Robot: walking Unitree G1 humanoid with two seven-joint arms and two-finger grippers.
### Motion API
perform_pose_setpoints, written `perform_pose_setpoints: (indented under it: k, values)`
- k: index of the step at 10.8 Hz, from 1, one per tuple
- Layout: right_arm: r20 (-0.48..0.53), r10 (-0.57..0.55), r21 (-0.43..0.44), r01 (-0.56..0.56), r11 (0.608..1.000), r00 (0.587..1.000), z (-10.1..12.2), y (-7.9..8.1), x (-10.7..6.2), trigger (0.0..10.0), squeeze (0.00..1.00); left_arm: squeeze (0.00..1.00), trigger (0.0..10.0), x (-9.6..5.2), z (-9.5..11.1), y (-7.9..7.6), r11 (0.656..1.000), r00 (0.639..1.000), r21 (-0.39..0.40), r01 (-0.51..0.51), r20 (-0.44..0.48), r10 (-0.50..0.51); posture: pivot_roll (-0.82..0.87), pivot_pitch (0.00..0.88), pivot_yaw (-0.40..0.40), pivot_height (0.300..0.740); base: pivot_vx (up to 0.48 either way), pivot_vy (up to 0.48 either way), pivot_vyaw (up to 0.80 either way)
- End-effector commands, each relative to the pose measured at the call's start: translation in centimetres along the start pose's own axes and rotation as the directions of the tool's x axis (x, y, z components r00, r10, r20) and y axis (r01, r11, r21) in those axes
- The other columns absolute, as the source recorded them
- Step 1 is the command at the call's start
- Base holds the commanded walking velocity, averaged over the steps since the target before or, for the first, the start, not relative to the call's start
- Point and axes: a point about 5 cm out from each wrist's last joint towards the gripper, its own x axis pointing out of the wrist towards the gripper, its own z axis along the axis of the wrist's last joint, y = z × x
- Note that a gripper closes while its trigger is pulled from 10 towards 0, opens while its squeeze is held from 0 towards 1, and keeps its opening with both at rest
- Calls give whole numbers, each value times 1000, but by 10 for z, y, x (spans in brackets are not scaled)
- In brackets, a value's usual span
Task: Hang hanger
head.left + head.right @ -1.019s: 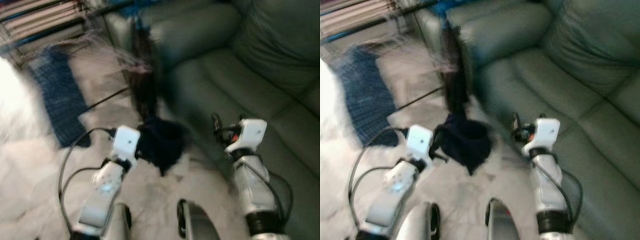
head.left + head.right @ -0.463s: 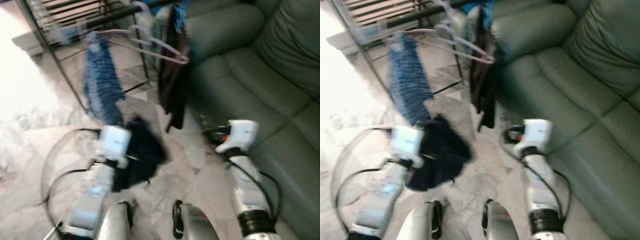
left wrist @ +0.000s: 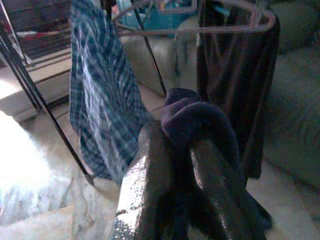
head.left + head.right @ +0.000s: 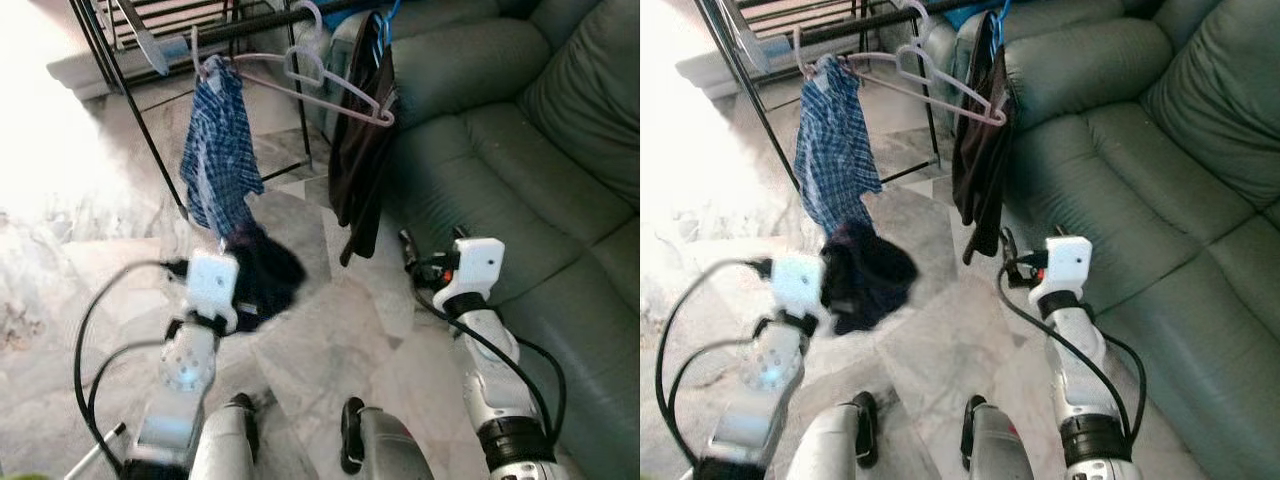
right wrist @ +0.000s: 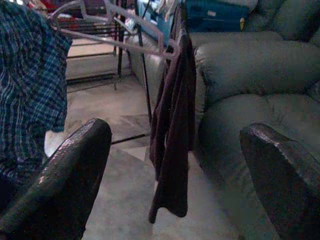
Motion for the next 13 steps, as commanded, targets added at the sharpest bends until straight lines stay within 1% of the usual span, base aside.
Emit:
perform_pose_setpoints:
  k: [1,2,4,6,7,9,11,12,13]
  values:
    - [6,-3,-16,3,1000,1000,0,0,1,10000,0,0,10000,3,7,2,1000,999,-10,-15,38,15,50,215,-68,740,319,0,0]
    - [18,12,-36,-12,999,1000,3,1,2,10000,0,0,10000,5,8,8,999,999,-17,-28,45,29,46,221,-66,740,375,296,0]
    - [17,19,-44,-18,999,1000,1,2,0,10000,0,0,10000,7,10,12,999,998,-22,-40,56,41,39,241,-70,740,358,319,0]
    - [14,31,-53,-30,998,999,0,4,-3,10000,0,0,10000,8,12,11,997,997,-51,-50,55,52,35,244,-71,740,356,322,0]
    - [15,44,-62,-43,997,999,0,6,-3,10000,0,0,10000,9,13,7,998,997,-56,-34,62,38,32,246,-72,740,349,330,0]
    - [17,49,-70,-48,996,999,0,6,-4,10000,0,0,10000,10,15,7,998,997,-52,-34,71,37,30,247,-72,740,339,339,0]
    - [17,48,-87,-46,995,999,0,5,-3,10000,0,0,10000,11,17,5,999,996,-49,-13,85,17,28,249,-71,740,435,0,0]
    - [22,55,-133,-51,990,998,2,3,-2,10000,0,0,10000,11,17,4,999,996,-51,-10,83,14,27,250,-71,740,454,0,0]
    - [42,44,-162,-37,986,998,7,-4,1,10000,0,0,10000,11,17,3,999,996,-52,-7,83,12,27,253,-69,740,454,0,0]
